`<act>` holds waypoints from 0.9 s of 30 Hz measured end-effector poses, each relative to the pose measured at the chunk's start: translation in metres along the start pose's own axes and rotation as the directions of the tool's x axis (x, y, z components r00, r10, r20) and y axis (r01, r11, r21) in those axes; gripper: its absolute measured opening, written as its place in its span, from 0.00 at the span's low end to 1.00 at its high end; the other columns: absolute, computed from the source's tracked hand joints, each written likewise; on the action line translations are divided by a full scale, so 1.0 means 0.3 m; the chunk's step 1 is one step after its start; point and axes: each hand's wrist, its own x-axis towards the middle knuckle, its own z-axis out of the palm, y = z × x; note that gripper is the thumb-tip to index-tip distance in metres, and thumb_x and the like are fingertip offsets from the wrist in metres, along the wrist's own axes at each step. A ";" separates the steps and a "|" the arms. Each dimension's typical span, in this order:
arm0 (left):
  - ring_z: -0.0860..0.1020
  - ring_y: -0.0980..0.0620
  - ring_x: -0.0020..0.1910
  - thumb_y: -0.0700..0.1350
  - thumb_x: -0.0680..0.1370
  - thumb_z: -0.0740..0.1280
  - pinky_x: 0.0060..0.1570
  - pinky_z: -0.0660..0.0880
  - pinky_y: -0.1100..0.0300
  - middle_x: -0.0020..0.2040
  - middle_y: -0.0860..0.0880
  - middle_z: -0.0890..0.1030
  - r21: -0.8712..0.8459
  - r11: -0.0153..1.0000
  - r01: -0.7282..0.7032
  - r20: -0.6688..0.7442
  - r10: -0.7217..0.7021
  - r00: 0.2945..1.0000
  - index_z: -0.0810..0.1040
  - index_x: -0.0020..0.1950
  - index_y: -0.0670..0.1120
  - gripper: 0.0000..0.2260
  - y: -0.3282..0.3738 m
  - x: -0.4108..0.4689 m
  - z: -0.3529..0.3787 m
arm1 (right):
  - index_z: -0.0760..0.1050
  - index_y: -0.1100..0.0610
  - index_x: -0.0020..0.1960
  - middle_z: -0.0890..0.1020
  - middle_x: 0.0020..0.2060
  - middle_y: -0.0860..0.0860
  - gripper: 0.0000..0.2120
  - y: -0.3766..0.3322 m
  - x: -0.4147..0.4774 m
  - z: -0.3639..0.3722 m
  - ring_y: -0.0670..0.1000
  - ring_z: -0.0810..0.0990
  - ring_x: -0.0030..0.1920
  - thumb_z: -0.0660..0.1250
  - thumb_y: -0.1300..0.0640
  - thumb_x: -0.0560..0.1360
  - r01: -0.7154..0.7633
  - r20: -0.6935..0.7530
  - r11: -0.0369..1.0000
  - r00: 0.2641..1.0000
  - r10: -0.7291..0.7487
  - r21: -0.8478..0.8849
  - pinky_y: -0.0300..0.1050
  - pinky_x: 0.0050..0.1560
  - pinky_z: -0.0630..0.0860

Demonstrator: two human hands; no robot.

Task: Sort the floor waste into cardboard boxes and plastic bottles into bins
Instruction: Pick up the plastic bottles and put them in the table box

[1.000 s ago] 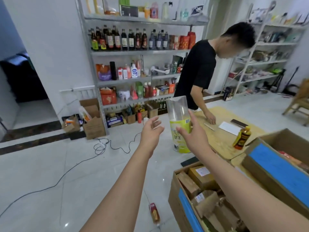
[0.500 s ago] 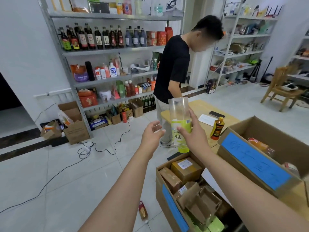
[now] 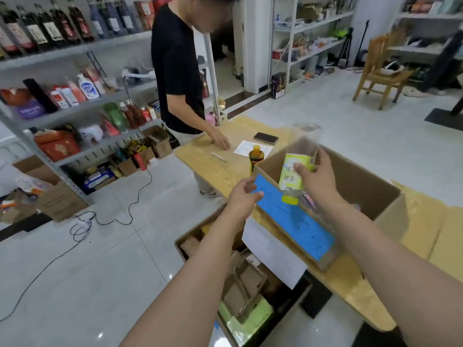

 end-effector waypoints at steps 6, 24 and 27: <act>0.72 0.47 0.65 0.40 0.78 0.67 0.58 0.73 0.51 0.70 0.47 0.70 0.118 0.990 0.079 0.068 -0.087 0.994 0.66 0.73 0.50 0.24 -0.018 0.109 0.228 | 0.58 0.54 0.76 0.71 0.58 0.47 0.33 0.180 0.201 -0.143 0.53 0.77 0.54 0.70 0.54 0.76 -0.268 -0.086 0.943 0.953 0.289 0.199 0.59 0.58 0.79; 0.71 0.49 0.65 0.40 0.77 0.68 0.62 0.73 0.50 0.71 0.48 0.69 0.175 0.979 0.107 0.004 -0.110 0.994 0.66 0.73 0.51 0.25 0.032 0.248 0.359 | 0.54 0.58 0.78 0.70 0.69 0.56 0.31 0.316 0.376 -0.032 0.58 0.75 0.63 0.65 0.56 0.80 -0.498 0.207 0.859 0.858 0.469 0.120 0.50 0.51 0.77; 0.72 0.51 0.61 0.40 0.78 0.67 0.54 0.75 0.53 0.71 0.48 0.70 0.172 0.980 0.101 0.004 -0.103 0.995 0.66 0.73 0.50 0.25 0.039 0.246 0.354 | 0.51 0.53 0.80 0.64 0.75 0.53 0.33 0.312 0.370 -0.014 0.56 0.71 0.67 0.64 0.59 0.81 -0.488 0.274 0.868 0.850 0.450 0.089 0.46 0.51 0.74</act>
